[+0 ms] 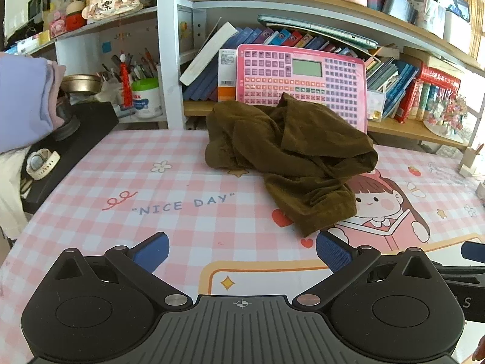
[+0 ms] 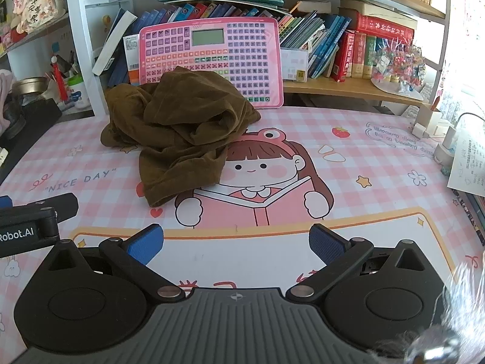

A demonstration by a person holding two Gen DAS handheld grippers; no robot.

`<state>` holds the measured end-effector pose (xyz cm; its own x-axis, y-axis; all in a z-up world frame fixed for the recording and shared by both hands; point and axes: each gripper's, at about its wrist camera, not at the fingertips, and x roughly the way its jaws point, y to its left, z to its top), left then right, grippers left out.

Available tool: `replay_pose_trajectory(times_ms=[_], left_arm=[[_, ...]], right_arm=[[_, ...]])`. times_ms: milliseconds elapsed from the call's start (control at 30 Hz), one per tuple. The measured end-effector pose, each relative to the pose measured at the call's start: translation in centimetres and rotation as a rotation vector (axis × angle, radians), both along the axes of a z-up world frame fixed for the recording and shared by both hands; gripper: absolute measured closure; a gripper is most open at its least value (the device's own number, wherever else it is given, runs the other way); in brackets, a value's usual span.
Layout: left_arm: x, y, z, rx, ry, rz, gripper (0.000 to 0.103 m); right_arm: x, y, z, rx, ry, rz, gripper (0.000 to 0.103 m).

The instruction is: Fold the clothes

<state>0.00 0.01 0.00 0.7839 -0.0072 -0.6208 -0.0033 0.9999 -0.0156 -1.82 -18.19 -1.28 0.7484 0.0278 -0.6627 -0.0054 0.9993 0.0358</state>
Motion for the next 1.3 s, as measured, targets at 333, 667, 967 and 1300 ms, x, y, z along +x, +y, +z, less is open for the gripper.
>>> replay_pose_trajectory(times_ms=[333, 667, 967, 1300], left_arm=[[0.08, -0.28, -0.37, 0.001, 0.022, 0.000, 0.000], [-0.29, -0.29, -0.40, 0.003, 0.013, -0.005, 0.000], [-0.58, -0.21, -0.01, 0.005, 0.001, -0.020, 0.000], [-0.69, -0.28, 0.10, 0.023, 0.007, -0.026, 0.000]], right_arm=[[-0.12, -0.13, 0.05, 0.001, 0.000, 0.000, 0.000], [-0.40, -0.06, 0.00, 0.004, 0.005, -0.007, 0.000], [-0.65, 0.03, 0.23, -0.004, 0.005, -0.013, 0.000], [-0.83, 0.05, 0.29, -0.002, 0.004, -0.013, 0.000]])
